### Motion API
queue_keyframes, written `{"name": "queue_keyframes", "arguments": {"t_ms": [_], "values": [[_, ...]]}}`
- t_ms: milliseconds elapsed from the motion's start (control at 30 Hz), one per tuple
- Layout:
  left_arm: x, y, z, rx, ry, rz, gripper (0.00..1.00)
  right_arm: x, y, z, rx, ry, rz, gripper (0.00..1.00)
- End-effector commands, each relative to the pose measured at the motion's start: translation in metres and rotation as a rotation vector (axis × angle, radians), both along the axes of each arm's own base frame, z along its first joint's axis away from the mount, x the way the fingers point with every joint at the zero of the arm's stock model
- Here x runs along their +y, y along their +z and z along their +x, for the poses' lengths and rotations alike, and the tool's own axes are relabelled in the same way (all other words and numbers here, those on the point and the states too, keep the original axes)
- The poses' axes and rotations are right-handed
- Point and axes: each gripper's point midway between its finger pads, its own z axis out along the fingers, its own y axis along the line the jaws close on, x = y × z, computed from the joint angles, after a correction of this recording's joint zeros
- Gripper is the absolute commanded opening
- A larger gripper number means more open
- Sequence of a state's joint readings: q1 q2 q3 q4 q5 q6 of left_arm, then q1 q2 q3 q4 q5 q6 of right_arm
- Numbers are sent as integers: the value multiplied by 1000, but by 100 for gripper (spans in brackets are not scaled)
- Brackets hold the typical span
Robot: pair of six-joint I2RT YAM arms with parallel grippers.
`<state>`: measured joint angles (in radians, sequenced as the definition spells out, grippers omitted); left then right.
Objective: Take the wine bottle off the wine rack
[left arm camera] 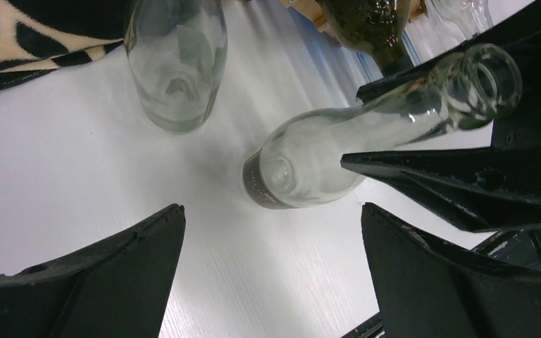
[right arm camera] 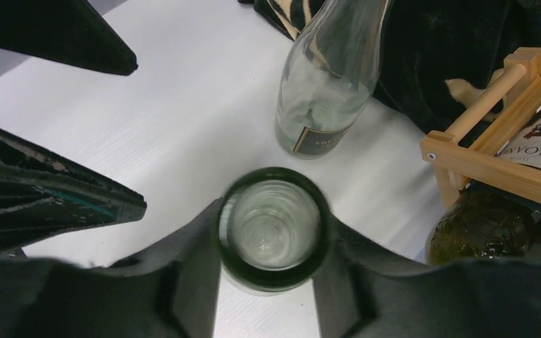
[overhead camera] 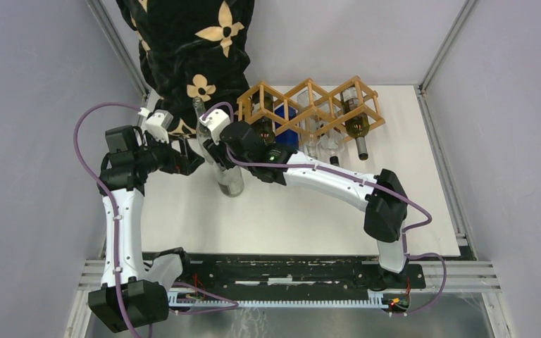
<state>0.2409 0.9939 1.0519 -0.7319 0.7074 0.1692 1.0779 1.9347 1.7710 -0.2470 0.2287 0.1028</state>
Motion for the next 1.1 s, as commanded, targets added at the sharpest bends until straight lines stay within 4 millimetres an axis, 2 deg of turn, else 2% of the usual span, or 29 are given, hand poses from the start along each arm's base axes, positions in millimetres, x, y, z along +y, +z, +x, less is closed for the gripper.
{"name": "queue_keyframes", "arguments": {"t_ms": [0, 67, 167, 333, 433, 533, 600, 633, 733, 800, 1067], "values": [[3, 14, -1, -53, -11, 44, 100, 10, 74, 3, -96, 8, 186, 63], [3, 15, -2, -56, -14, 47, 100, 6, 74, -2, -80, 15, 180, 81], [3, 19, -2, -64, -21, 50, 100, -1, 79, -8, -53, 15, 175, 98], [1, 23, -4, -68, -36, 56, 100, -24, 94, -13, -27, -35, 170, 98], [3, 26, -6, -70, -38, 79, 100, -51, 102, -13, 9, -100, 170, 98], [5, 31, -8, -74, -43, 101, 100, -87, 101, -6, 76, -183, 193, 98], [6, 34, -9, -75, -41, 108, 100, -116, 96, 4, 125, -244, 225, 98], [5, 35, -9, -80, -42, 109, 100, -128, 84, 7, 161, -269, 233, 98], [3, 40, -11, -97, -53, 105, 100, -149, 65, 17, 215, -309, 259, 97], [-1, 43, -13, -108, -68, 95, 100, -152, 49, 23, 251, -320, 230, 95], [-8, 44, -21, -131, -110, 81, 100, -129, -4, 43, 356, -318, 137, 91]]}}
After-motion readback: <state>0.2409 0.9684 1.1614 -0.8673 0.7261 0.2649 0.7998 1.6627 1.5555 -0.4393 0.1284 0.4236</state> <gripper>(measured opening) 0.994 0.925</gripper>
